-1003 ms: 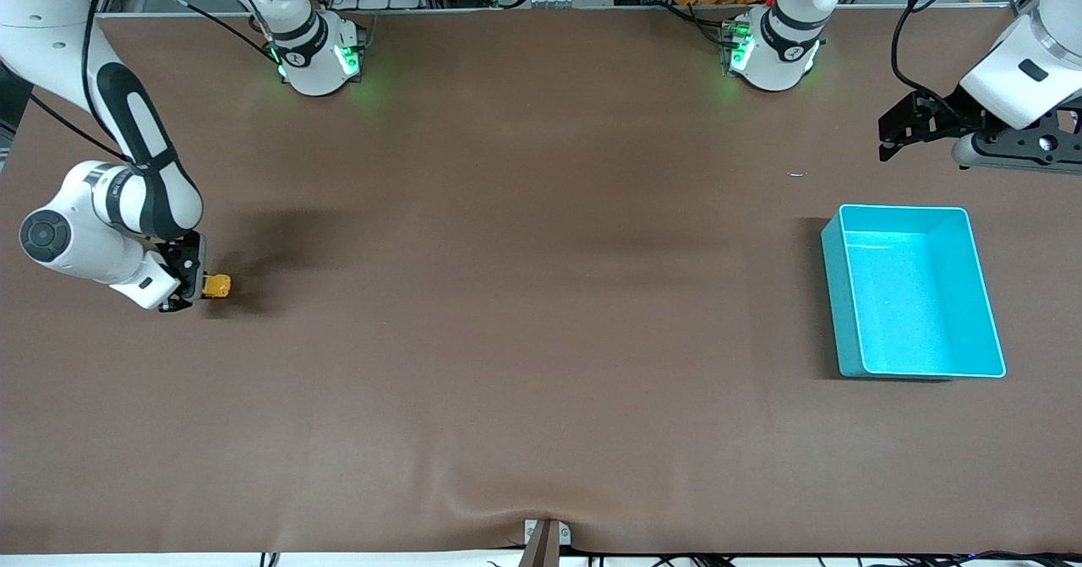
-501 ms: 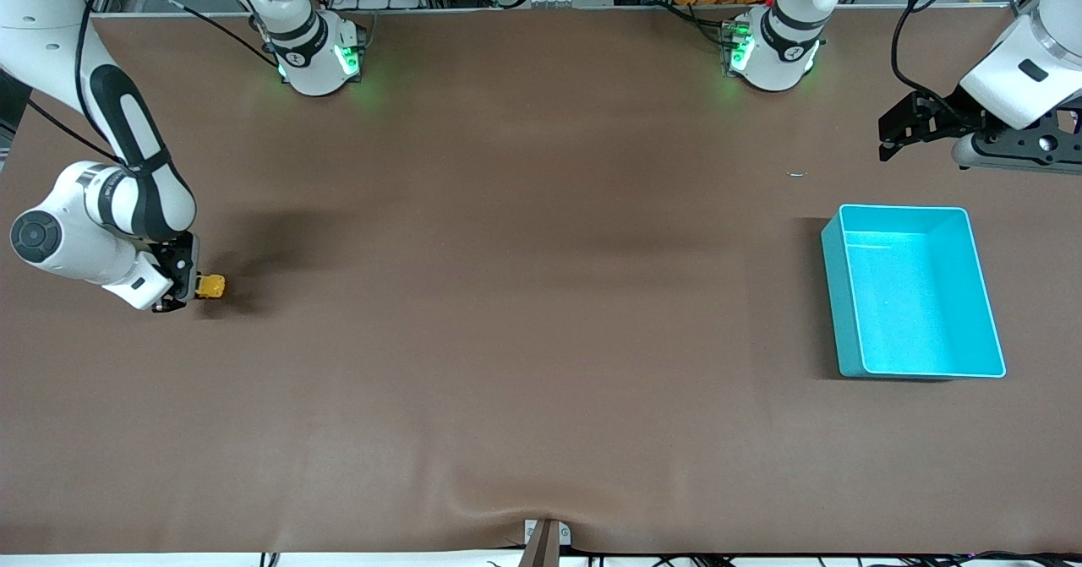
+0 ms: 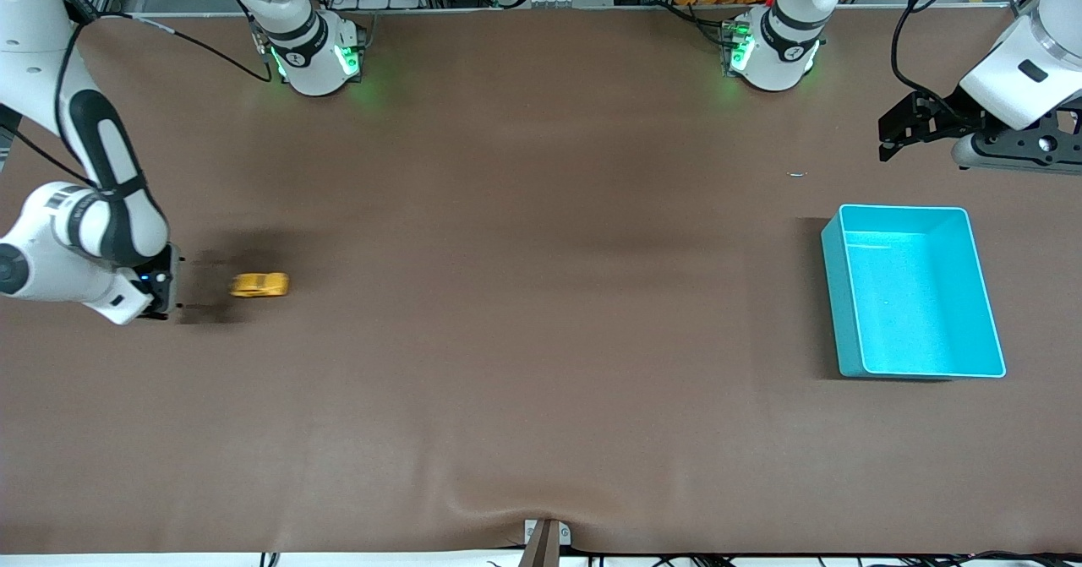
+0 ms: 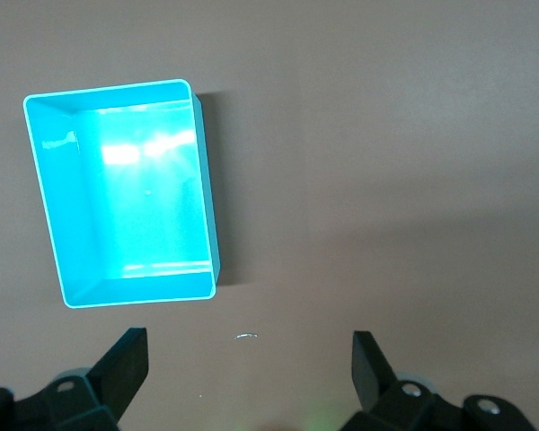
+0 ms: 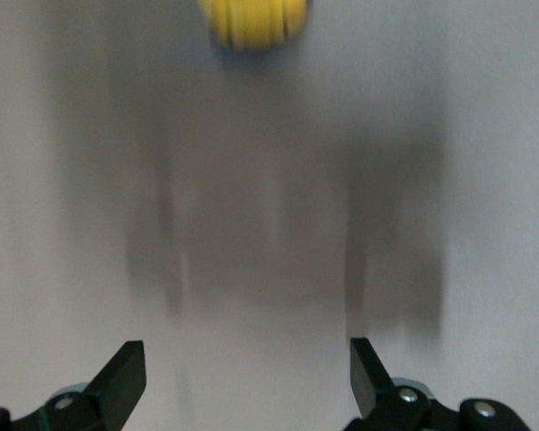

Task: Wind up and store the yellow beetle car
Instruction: 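Open the right gripper, letting the car drive toward the blue bin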

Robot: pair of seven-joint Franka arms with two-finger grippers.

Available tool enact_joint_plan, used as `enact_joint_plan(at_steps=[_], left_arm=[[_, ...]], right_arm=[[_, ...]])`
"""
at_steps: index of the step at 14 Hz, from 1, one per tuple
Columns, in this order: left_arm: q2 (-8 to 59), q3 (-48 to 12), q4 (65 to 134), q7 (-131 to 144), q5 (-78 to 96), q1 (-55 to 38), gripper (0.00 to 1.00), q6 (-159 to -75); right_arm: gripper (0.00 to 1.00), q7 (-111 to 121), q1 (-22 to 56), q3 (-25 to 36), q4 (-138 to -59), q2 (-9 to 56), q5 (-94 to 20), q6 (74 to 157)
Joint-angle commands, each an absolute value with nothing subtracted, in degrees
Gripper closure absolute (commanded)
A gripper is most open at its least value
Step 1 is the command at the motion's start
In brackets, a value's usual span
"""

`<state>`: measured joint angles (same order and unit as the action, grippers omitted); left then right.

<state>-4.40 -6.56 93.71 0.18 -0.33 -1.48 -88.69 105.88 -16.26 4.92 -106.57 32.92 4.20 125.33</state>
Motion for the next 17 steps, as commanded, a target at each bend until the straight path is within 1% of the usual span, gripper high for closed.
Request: enact_joint_plan(at_steps=[1, 17], left_arm=[[-4.48, -6.59, 93.43, 0.88, 0.09, -1.32, 0.00, -88.24], [-3.60, -6.59, 93.43, 0.79, 0.18, -0.88, 0.00, -88.77]], right_arm=[[0.00, 105.91, -18.63, 4.04, -104.50, 33.75, 3.69, 123.31], [0.00, 105.91, -20.57, 4.04, -104.77, 33.84, 1.76, 123.22]])
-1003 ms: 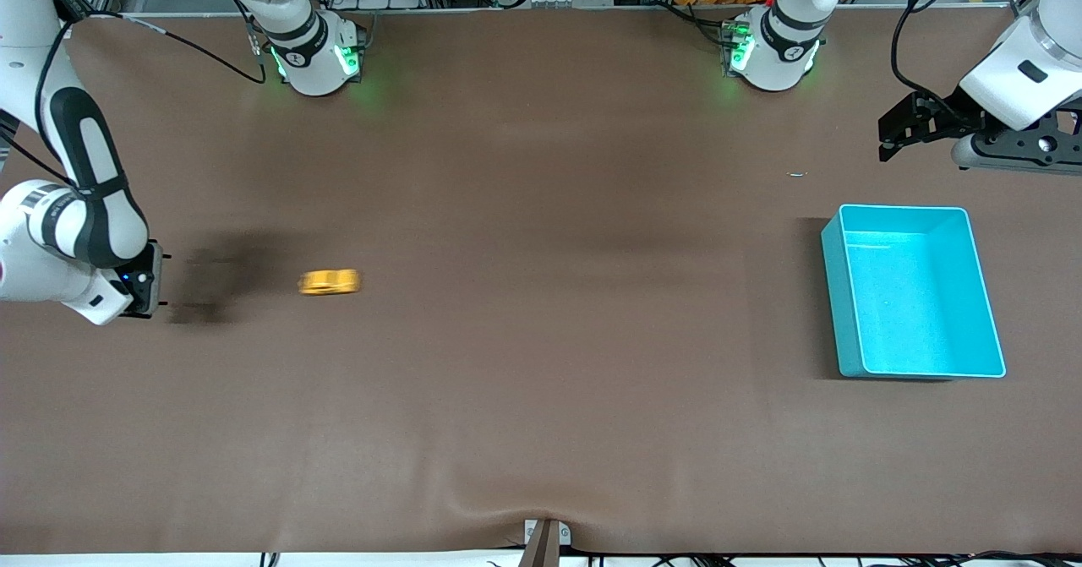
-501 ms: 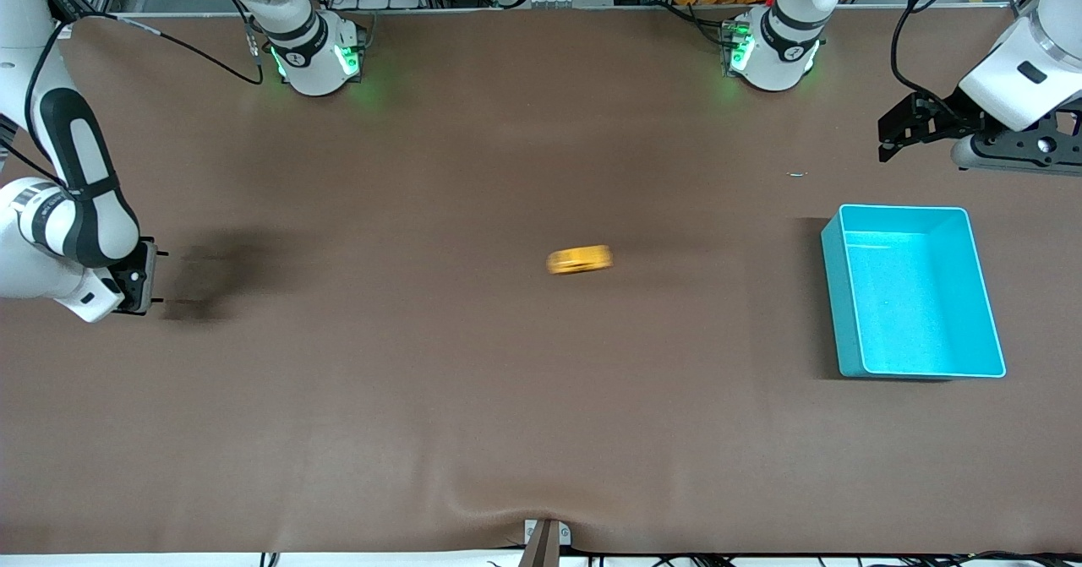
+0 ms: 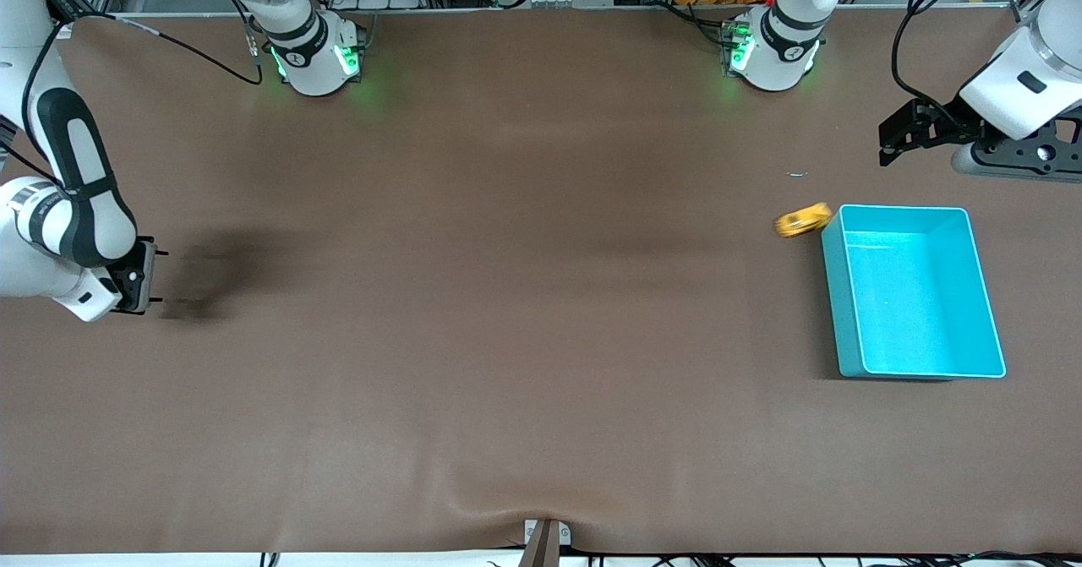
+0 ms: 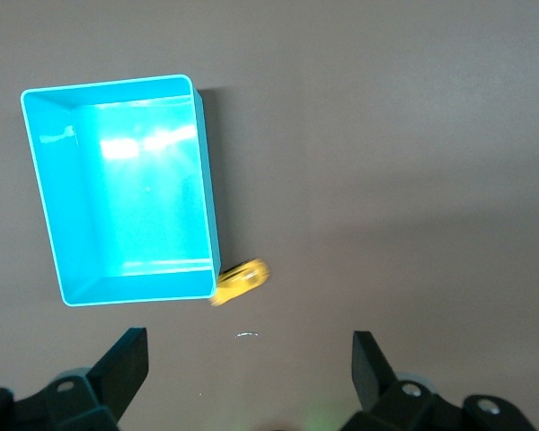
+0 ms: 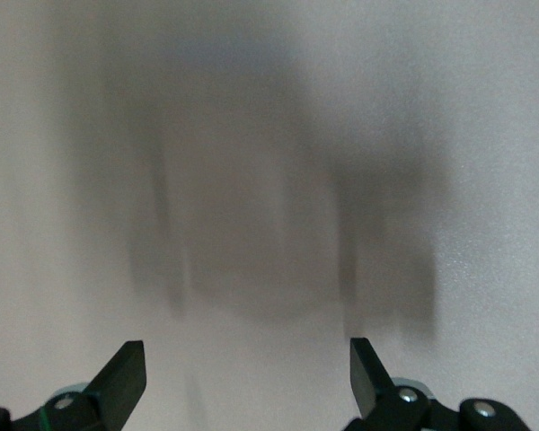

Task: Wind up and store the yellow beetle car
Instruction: 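Draw back the right gripper while the left gripper moves toward the car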

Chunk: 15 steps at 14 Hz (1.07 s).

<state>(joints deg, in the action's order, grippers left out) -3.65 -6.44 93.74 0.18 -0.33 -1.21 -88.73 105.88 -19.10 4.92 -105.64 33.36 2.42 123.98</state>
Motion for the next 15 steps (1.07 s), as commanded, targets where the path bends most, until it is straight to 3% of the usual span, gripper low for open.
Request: enact_joint_plan(at_steps=[1, 15], left_arm=[[-3.60, -6.59, 93.43, 0.79, 0.18, -0.88, 0.00, -88.77], [-3.08, -6.59, 93.43, 0.79, 0.09, -0.18, 0.00, -89.21]], right_arm=[[0.00, 105.82, -20.57, 4.04, -104.77, 33.92, 1.76, 123.22], [0.00, 105.82, -20.21, 4.04, -104.68, 33.75, -0.70, 123.05]])
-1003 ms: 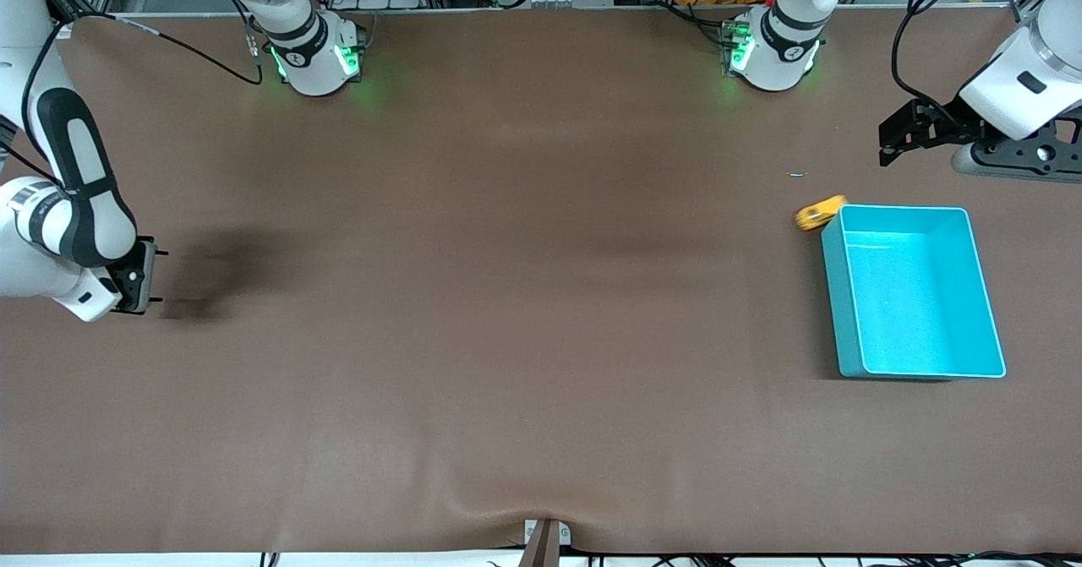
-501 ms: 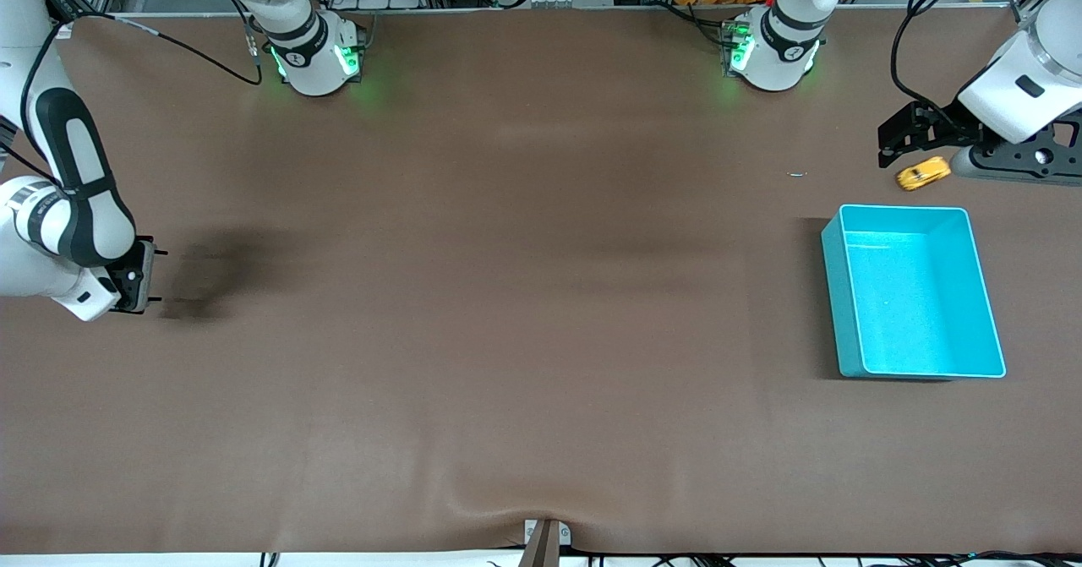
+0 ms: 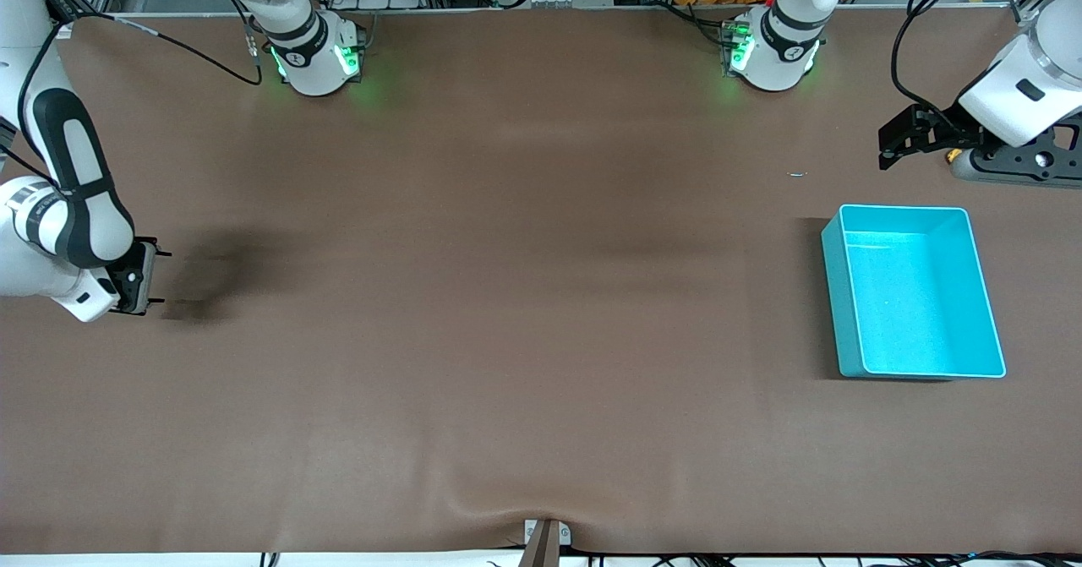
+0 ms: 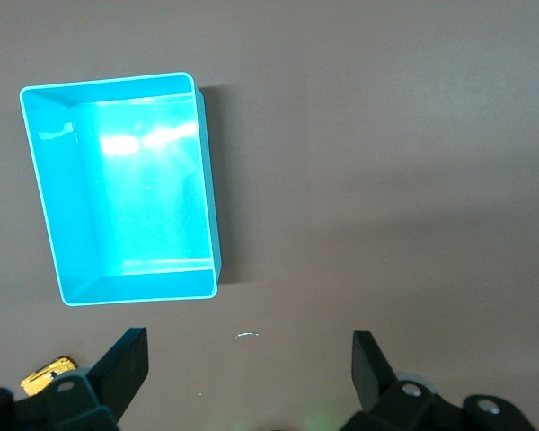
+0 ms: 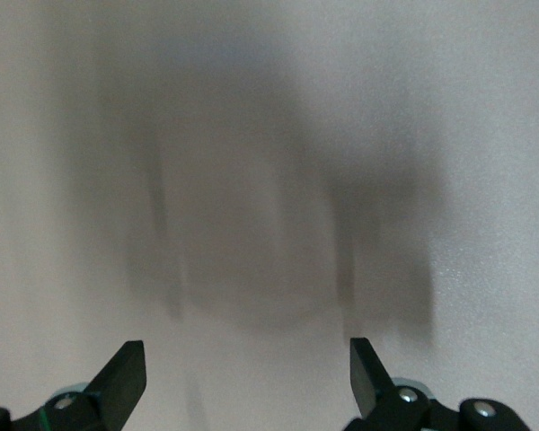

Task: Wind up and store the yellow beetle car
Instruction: 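Draw back the right gripper while the left gripper moves toward the car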

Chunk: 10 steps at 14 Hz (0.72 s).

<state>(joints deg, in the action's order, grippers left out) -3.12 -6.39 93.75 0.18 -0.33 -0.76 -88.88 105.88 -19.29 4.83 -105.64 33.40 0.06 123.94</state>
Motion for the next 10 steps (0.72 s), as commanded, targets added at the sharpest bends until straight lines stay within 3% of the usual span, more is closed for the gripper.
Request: enact_joint_plan(at_steps=[1, 4, 10], left_arm=[[-2.99, -6.59, 93.43, 0.79, 0.09, -0.18, 0.00, -89.21], [-2.81, -6.59, 93.43, 0.79, 0.09, -0.18, 0.00, -89.21], [-2.55, -6.59, 93.43, 0.70, -0.09, 2.62, 0.00, -89.21]], right_arm=[[0.00, 105.47, -20.13, 3.96, -104.50, 33.31, -0.88, 122.35], [0.00, 101.79, -18.73, 3.78, -101.96, 32.70, -3.42, 116.03], [0.00, 100.20, -18.11, 3.78, -97.31, 32.43, -4.13, 112.25]])
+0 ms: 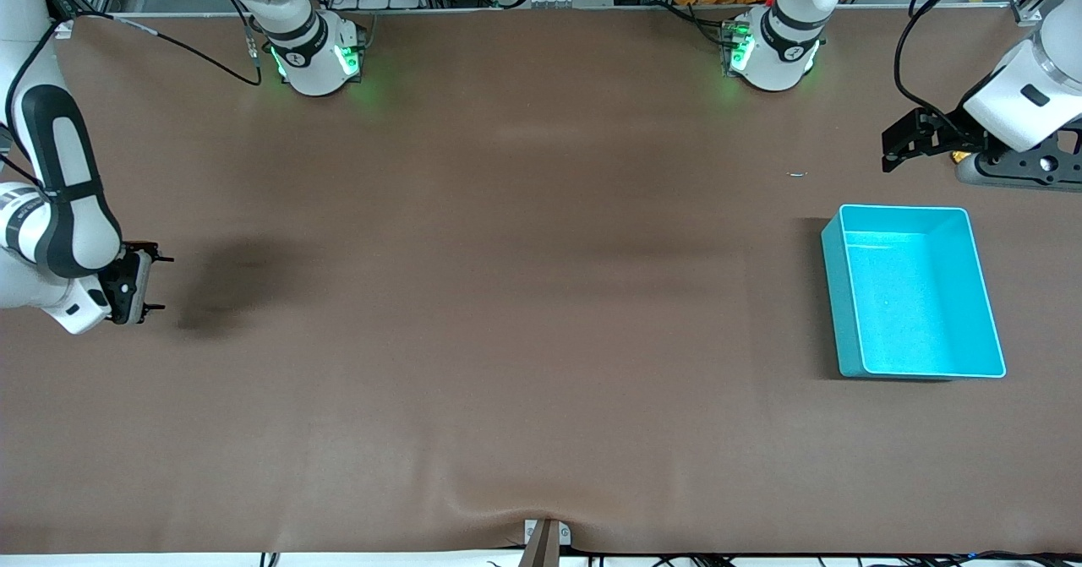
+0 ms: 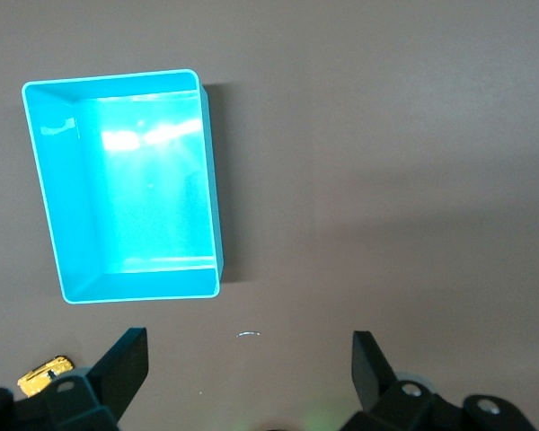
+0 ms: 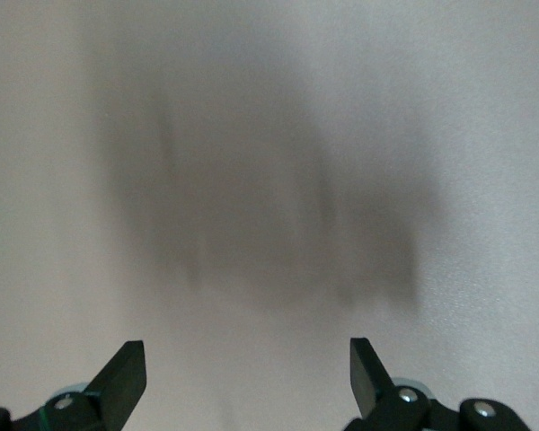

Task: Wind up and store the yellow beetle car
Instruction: 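Draw back the right gripper while the left gripper moves toward the car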

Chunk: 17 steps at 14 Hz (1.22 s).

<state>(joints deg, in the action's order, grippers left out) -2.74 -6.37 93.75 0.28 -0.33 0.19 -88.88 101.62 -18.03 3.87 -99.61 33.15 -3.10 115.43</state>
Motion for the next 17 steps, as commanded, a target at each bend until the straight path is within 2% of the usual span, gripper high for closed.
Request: enact_joint_plan(at_steps=[1, 5, 8, 13, 17], left_arm=[[-2.55, -6.50, 93.34, 0.70, -0.09, 4.90, 0.00, -89.21], [-1.59, -6.42, 93.16, 0.09, 0.00, 16.94, 0.00, -89.21], [-0.70, -6.50, 92.37, 1.84, -2.88, 21.26, 0.00, -89.12], [0.79, -6.24, 92.46, 4.31, -3.52, 28.55, 0.00, -88.77], [3.69, -6.24, 95.61, 4.66, -3.34, 37.68, 0.00, -90.25]], right_arm=[[0.00, 98.28, -17.84, 3.52, -95.55, 32.34, -4.39, 109.19], [0.00, 89.24, -15.74, 3.43, -90.45, 29.63, -5.27, 100.82], [0.00, 81.76, -13.54, 3.43, -90.35, 24.80, -5.19, 99.67], [0.00, 66.57, -12.57, 3.34, -89.56, 21.19, -7.21, 98.35], [0.00, 51.00, -9.85, 3.34, -89.74, 17.50, -8.70, 98.26]])
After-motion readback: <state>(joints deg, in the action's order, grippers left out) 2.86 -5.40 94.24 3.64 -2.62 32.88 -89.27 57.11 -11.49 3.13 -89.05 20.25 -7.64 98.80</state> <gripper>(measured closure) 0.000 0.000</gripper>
